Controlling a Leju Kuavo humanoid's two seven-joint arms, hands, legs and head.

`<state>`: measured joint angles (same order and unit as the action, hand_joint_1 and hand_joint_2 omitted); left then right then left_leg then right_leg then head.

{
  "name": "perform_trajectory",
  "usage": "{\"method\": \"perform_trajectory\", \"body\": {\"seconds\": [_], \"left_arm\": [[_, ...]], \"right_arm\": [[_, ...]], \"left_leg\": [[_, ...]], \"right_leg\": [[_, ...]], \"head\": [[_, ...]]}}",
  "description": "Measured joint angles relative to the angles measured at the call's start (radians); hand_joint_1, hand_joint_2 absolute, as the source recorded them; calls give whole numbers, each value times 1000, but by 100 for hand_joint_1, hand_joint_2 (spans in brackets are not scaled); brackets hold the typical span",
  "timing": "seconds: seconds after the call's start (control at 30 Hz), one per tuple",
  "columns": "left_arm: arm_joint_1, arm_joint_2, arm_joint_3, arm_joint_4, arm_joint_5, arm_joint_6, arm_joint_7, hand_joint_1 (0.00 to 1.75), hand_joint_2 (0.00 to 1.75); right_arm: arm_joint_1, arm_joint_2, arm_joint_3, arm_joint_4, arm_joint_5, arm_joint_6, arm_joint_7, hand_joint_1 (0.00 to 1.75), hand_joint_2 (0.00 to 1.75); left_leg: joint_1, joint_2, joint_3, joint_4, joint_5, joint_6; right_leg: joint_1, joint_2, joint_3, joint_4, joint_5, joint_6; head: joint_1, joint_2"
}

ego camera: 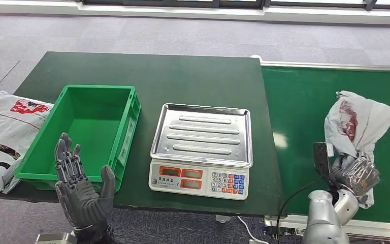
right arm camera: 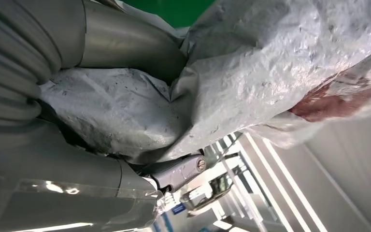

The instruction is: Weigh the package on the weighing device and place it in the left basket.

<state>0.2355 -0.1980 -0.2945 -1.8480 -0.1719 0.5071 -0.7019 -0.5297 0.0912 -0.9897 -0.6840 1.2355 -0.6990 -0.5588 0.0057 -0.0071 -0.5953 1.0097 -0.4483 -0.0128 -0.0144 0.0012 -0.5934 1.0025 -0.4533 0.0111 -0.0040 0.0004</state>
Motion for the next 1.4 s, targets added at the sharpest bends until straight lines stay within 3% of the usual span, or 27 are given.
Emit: {"method": "perform_trajectory", "body": {"seconds": [0.23,0.4,0.7,0.9,1.07,1.4], "left_arm": [[1,-2,0,0,0,5,0,0,175],[0,-7,0,0,-6,9,0,0,175],[-10,-8,0,0,-5,3,0,0,175],[-25,-8,-3,11,2,-7,0,0,175],[-33,-6,-9,23,13,-7,0,0,175],[-65,0,-13,50,27,-8,0,0,175]], "right_arm": [[0,94,-57,-237,-67,0,-127,175,175],[13,176,-9,-415,-127,0,-141,175,175],[79,240,246,-502,-100,0,-98,175,175],[144,257,544,-471,-48,2,31,175,175],[144,257,774,-370,-76,3,53,175,175],[116,257,916,-187,-162,3,28,175,175]], "left_leg": [[0,-1,-1,0,0,0],[0,0,0,0,0,0],[0,0,0,0,0,0],[1,3,0,0,-1,-1],[1,2,0,0,0,-1],[1,2,-1,0,0,-1]], "right_leg": [[0,-1,0,0,0,0],[0,0,0,0,0,0],[0,0,0,1,-1,0],[0,3,-1,1,-1,0],[0,3,-2,1,-1,-1],[0,2,-2,1,-1,-1]], "head": [[0,0],[0,0],[0,0],[0,0],[0,0],[0,0]]}}
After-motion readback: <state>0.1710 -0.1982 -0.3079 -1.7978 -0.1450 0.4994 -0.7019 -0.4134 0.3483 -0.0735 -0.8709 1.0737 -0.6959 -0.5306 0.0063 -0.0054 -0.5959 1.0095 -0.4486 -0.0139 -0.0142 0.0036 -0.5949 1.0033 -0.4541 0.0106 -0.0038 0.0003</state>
